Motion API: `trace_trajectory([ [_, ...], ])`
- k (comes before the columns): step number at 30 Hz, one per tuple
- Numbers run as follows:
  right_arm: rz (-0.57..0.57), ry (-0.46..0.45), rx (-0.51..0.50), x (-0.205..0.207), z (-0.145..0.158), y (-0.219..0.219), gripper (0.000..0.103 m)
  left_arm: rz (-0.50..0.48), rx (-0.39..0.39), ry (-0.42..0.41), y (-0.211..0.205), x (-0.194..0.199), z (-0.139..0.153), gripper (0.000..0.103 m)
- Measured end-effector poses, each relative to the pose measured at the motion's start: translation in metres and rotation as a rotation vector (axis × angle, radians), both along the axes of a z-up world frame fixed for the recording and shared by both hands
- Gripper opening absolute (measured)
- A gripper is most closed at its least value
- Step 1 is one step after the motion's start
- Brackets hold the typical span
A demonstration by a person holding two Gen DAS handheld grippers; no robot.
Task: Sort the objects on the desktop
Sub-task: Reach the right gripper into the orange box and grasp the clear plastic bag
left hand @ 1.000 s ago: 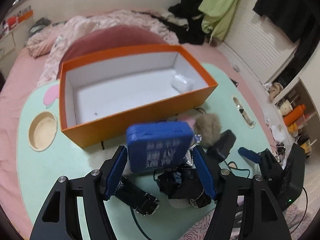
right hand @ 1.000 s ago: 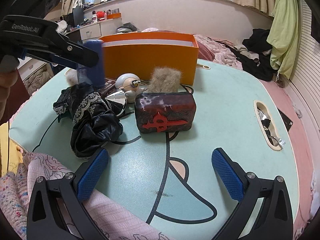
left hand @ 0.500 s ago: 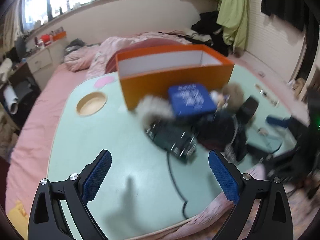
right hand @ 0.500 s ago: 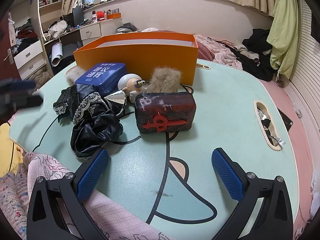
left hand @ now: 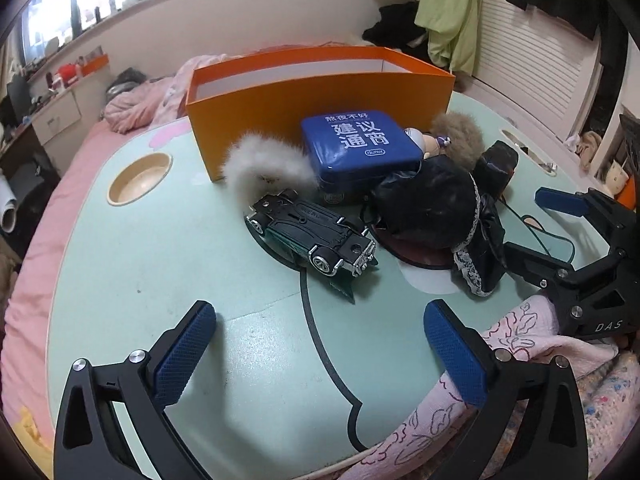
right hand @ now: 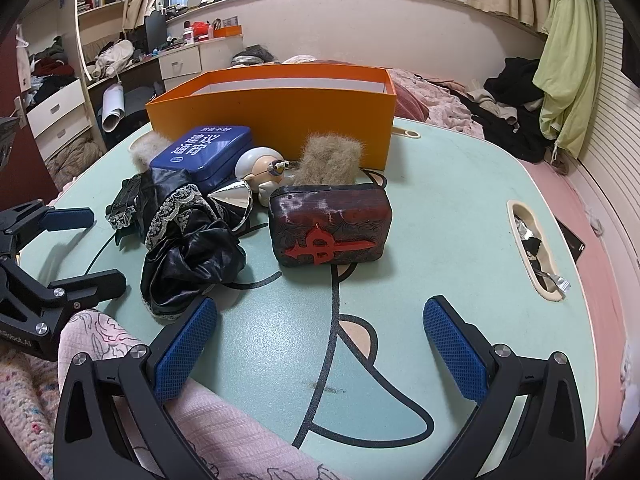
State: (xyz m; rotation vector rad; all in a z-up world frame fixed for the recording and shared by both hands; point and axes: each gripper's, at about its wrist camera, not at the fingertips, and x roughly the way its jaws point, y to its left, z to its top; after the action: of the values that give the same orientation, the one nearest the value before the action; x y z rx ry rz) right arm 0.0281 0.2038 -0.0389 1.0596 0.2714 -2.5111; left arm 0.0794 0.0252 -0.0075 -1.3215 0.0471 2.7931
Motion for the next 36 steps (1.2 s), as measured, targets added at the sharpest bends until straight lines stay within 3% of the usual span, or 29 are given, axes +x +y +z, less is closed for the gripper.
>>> trace_trajectory([
  [19,0.003,-0.031,-0.020,0.000,0.005,0.006,0.102,0.005,0.003,0.002,0.000,-0.003,-0.010,0.103],
  [23,0.020,-0.021,-0.045,-0.005,0.031,0.009,0.084,0.007,0.003,0.002,-0.001,-0.003,-0.010,0.103],
  [28,-0.027,0.081,0.059,-0.035,0.092,-0.004,0.058,0.006,0.003,0.002,-0.002,-0.003,-0.010,0.103],
  [30,-0.015,0.037,0.092,-0.058,0.110,-0.016,0.043,0.005,0.003,0.002,-0.002,-0.003,-0.010,0.103],
  [32,0.053,-0.071,0.078,-0.085,0.119,-0.032,0.035,0.005,0.003,0.002,-0.002,-0.003,-0.010,0.103],
  [36,0.053,-0.213,0.148,-0.140,0.112,-0.062,0.033,0.005,0.003,0.003,-0.001,-0.003,-0.010,0.103],
])
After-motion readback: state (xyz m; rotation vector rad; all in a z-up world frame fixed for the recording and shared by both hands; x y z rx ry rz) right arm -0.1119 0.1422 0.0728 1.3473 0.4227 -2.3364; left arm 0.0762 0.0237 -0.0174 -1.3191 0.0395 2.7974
